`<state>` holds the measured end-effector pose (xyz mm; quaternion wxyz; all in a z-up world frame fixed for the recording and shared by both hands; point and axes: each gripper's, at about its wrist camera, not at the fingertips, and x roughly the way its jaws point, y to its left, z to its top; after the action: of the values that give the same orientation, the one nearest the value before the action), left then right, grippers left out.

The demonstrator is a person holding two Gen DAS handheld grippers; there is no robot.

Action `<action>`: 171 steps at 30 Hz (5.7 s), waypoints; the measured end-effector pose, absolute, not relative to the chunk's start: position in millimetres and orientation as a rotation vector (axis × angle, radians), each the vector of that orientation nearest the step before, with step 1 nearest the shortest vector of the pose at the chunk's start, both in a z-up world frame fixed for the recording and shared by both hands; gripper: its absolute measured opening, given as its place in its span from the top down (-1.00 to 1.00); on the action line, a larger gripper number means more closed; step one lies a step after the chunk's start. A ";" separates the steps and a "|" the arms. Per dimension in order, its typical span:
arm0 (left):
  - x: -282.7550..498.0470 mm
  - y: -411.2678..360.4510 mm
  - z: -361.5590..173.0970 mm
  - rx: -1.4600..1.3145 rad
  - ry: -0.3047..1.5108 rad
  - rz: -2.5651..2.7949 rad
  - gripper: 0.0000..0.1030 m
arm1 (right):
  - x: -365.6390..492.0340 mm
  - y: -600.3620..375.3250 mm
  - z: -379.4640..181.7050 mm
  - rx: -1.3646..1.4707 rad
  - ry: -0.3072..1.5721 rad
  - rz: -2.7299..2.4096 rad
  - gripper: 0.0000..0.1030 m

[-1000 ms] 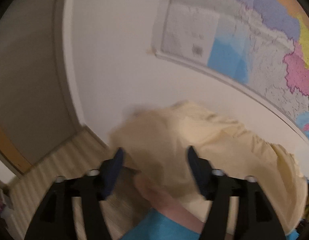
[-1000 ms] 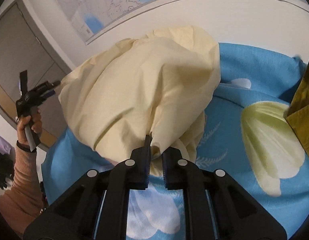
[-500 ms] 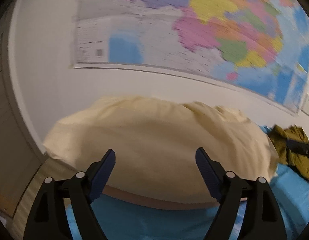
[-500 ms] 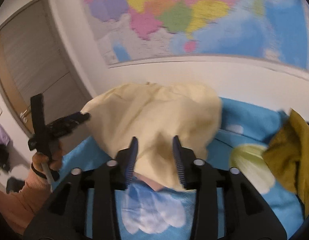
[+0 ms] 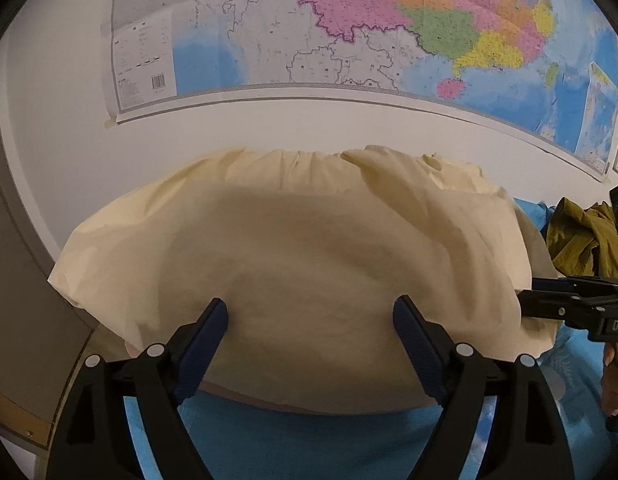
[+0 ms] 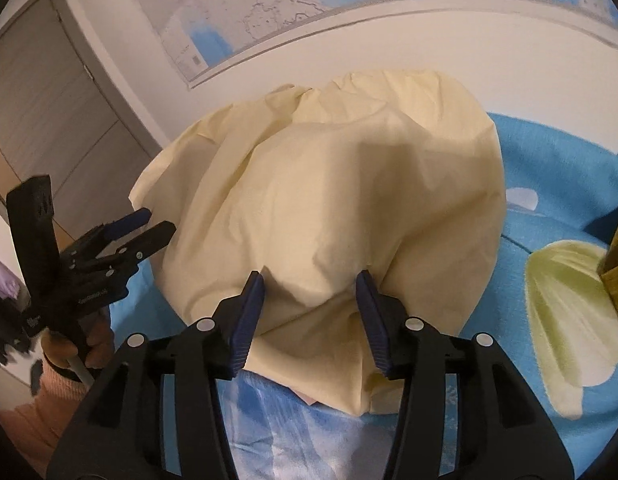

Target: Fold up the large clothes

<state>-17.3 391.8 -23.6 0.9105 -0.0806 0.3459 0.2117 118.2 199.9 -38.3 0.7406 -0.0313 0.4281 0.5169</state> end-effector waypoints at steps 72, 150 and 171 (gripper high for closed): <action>-112.7 278.8 2.9 -0.233 0.632 0.592 -0.87 | -19.4 116.0 -19.2 -0.149 0.626 1.067 -0.89; -123.7 262.3 -6.6 -0.244 0.655 0.599 -0.87 | -31.3 106.6 -15.6 -0.137 0.638 1.054 -0.89; -120.7 263.5 -10.4 -0.247 0.666 0.586 -0.87 | -32.2 109.3 -17.1 -0.142 0.643 1.057 -0.89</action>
<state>-120.7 263.5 -10.4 0.8958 -0.1194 0.3212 0.2830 -32.2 109.3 -17.1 0.8124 -0.0664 0.3009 0.4951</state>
